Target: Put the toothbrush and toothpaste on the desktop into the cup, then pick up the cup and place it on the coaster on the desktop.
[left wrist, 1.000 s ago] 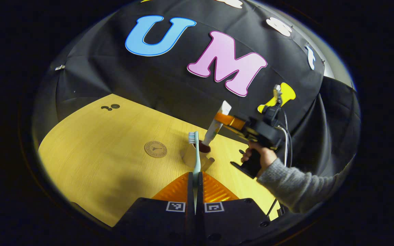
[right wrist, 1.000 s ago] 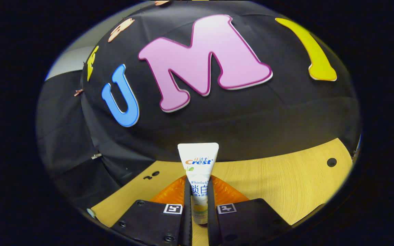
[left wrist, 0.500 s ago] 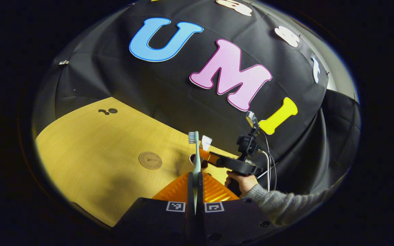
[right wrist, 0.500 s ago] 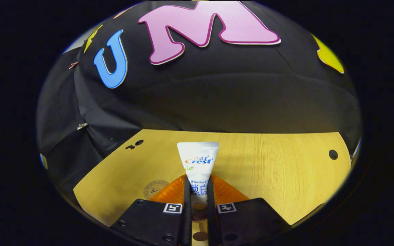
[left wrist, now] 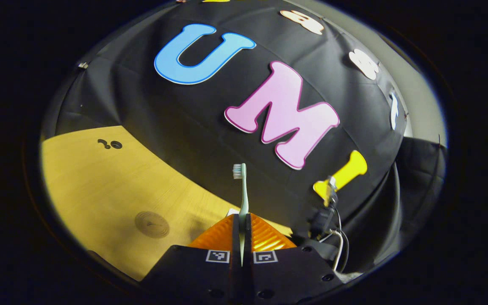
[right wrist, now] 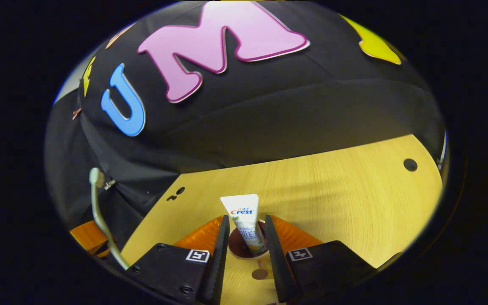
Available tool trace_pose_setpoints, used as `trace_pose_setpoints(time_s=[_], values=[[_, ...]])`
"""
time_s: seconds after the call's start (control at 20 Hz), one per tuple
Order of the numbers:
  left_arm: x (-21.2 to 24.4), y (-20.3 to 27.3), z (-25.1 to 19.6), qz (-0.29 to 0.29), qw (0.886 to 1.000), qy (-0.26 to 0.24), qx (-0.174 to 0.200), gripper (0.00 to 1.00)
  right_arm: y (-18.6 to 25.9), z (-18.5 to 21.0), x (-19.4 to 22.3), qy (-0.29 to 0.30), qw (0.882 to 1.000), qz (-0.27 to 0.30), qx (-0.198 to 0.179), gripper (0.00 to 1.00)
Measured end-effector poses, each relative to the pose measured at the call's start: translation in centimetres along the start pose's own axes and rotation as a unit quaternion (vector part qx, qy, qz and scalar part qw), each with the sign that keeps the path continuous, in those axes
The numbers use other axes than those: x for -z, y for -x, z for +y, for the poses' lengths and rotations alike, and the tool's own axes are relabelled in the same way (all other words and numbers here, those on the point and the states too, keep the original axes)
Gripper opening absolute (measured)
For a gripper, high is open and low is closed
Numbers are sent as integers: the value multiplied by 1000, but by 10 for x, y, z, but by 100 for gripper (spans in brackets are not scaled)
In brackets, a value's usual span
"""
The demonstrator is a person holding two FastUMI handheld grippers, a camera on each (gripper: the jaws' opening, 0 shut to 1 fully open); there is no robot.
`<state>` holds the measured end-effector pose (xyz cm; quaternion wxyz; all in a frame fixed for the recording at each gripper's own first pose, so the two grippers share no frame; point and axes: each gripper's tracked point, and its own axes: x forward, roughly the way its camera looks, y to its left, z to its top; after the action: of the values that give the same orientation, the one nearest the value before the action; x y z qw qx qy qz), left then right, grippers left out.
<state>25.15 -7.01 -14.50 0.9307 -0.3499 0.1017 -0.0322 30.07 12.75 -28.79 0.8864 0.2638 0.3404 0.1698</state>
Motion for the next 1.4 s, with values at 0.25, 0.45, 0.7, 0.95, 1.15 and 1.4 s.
trace_pose_setpoints(time_s=[0.25,0.45,0.7,0.95,1.15,1.4], values=[[4,-59,18,-58,998,14,-36,6,49,-39,-2,-81,997,-8,15,52],[17,-88,45,-88,992,5,-87,6,76,-62,20,-69,997,10,26,52],[41,-111,67,-90,987,-39,-125,6,91,-72,44,-66,997,27,25,52],[70,-109,61,-83,985,-95,-118,6,93,-76,54,-48,998,38,20,52],[88,-105,53,-78,983,-133,-103,6,89,-74,57,-46,998,44,19,52],[107,-91,52,-56,978,-180,-83,12,87,-71,67,-44,997,67,12,52]])
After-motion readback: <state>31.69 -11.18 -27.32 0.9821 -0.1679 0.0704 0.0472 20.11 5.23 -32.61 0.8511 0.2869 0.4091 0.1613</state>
